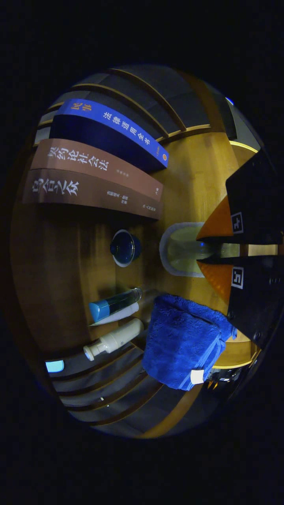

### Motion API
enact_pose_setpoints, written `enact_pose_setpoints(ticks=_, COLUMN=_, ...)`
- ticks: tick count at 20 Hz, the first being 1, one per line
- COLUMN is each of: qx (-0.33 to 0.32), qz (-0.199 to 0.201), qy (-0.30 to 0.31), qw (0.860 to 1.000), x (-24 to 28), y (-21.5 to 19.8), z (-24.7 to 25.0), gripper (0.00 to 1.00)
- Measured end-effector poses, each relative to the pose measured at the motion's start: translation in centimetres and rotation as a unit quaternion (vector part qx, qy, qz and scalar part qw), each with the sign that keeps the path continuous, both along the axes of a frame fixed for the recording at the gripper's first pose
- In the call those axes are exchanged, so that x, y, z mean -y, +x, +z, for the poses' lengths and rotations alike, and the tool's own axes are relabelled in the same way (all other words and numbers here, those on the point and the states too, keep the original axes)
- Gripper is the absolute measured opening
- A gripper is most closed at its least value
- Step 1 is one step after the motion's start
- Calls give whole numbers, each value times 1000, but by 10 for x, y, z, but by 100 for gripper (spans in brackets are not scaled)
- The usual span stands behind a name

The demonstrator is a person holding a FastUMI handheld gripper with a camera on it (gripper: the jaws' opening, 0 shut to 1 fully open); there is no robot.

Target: Pull open the drawer, take out the items inside it, and place them on the countertop above the cabinet.

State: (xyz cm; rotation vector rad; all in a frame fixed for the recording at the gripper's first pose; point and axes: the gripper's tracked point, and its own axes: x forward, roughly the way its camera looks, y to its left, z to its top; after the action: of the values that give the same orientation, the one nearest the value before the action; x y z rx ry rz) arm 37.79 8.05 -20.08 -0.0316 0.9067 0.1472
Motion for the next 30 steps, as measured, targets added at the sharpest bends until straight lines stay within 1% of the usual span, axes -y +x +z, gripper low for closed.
enact_pose_setpoints(ticks=2, qx=-1, qz=0, qy=-4, qw=1000, x=1, y=3, z=0, gripper=18)
enact_pose_setpoints(ticks=5, qx=13, qz=-7, qy=-6, qw=1000, x=2, y=7, z=-1, gripper=24)
enact_pose_setpoints(ticks=6, qx=15, qz=-6, qy=-5, qw=1000, x=2, y=6, z=4, gripper=33)
enact_pose_setpoints(ticks=7, qx=16, qz=-5, qy=-6, qw=1000, x=2, y=5, z=3, gripper=37)
enact_pose_setpoints(ticks=10, qx=28, qz=-11, qy=-9, qw=1000, x=9, y=-1, z=10, gripper=74)
enact_pose_setpoints(ticks=12, qx=41, qz=-14, qy=-1, qw=999, x=10, y=-12, z=16, gripper=99)
enact_pose_setpoints(ticks=14, qx=62, qz=-9, qy=4, qw=998, x=11, y=-26, z=27, gripper=99)
enact_pose_setpoints(ticks=17, qx=122, qz=-1, qy=-4, qw=993, x=16, y=-57, z=55, gripper=99)
enact_pose_setpoints(ticks=21, qx=218, qz=-2, qy=0, qw=976, x=21, y=-113, z=93, gripper=99)
enact_pose_setpoints(ticks=23, qx=251, qz=0, qy=3, qw=968, x=19, y=-146, z=101, gripper=99)
enact_pose_setpoints(ticks=26, qx=292, qz=-1, qy=2, qw=957, x=18, y=-194, z=101, gripper=99)
enact_pose_setpoints(ticks=28, qx=315, qz=-3, qy=0, qw=949, x=16, y=-225, z=91, gripper=99)
enact_pose_setpoints(ticks=30, qx=327, qz=-3, qy=12, qw=945, x=9, y=-249, z=79, gripper=99)
